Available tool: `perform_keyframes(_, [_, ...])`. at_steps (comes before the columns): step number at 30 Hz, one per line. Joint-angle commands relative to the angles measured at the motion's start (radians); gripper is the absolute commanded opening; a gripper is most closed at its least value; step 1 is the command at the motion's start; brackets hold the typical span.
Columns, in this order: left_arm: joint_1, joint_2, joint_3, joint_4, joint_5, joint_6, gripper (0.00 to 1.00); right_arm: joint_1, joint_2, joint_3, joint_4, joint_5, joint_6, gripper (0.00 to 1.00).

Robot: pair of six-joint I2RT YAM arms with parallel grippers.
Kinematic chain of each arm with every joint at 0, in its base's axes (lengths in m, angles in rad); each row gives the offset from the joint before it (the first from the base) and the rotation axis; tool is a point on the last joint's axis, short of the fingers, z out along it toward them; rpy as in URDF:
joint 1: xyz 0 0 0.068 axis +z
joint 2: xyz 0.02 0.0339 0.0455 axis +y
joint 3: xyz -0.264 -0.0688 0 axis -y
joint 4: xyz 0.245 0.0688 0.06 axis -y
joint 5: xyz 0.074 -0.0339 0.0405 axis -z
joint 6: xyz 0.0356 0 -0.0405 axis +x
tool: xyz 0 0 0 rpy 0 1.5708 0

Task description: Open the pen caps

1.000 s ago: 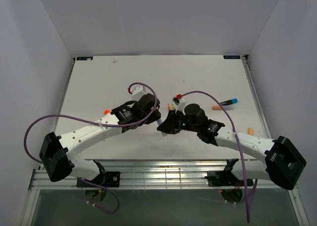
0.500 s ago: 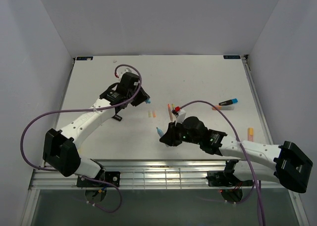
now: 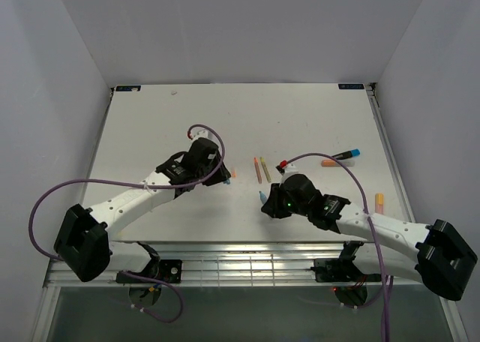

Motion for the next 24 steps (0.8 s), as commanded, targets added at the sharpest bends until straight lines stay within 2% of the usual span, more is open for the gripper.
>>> perform_keyframes(1, [-0.112,0.034,-0.021,-0.021,0.036,-0.008,0.0,-0.059,0.029,0.017,-0.062,0.085,-0.038,0.08])
perform_keyframes(4, [-0.191,0.116,-0.018,-0.02,0.031,-0.045,0.0,-0.088,0.071,0.017,-0.062,0.091,-0.071,0.08])
perform_keyframes(7, [-0.22,0.172,-0.012,-0.02,0.037,-0.062,0.0,-0.101,0.111,0.016,-0.059,0.088,-0.088,0.08])
perform_keyframes(12, [-0.24,0.23,-0.012,-0.009,0.036,-0.062,0.0,-0.101,0.163,-0.001,0.001,0.066,-0.092,0.08])
perform_keyframes(24, [-0.243,0.252,-0.057,-0.009,0.04,-0.035,0.0,-0.102,0.238,-0.016,0.093,0.034,-0.081,0.08])
